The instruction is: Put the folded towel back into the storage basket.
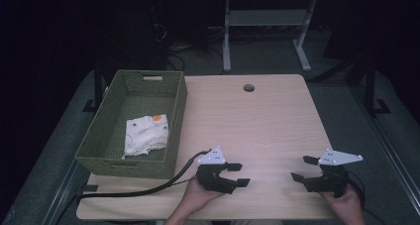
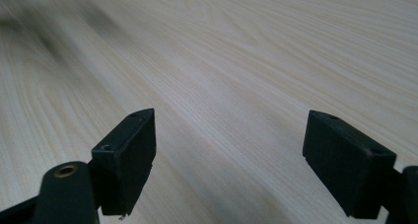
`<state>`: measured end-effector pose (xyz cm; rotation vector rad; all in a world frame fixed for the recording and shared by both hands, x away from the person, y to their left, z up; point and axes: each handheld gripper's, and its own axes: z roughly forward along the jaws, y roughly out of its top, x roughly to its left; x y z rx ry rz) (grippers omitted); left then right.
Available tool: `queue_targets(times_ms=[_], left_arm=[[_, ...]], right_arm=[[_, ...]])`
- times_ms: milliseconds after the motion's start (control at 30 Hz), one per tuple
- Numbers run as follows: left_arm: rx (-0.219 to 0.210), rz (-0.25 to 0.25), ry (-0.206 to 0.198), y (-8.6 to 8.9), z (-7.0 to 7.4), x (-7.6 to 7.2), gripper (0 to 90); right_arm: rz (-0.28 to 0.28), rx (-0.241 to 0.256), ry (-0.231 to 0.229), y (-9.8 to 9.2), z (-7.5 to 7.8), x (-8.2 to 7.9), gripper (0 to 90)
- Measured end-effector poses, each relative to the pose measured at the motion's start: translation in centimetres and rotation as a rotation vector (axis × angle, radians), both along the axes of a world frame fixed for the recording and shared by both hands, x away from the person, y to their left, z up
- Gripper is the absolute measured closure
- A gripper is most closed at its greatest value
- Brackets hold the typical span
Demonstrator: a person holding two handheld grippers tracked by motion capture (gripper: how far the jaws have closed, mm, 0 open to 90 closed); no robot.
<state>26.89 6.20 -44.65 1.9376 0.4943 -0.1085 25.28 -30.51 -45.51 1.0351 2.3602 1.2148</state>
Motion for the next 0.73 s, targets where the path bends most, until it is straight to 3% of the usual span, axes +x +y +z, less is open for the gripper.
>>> queue_targets(times_ms=[733], left_arm=[[0.027, -0.014, -0.016, -0.17, -0.91, -0.48, 38.8]], right_arm=[[-0.003, -0.012, 0.0, 0.03, -0.03, -0.13, 20.0]])
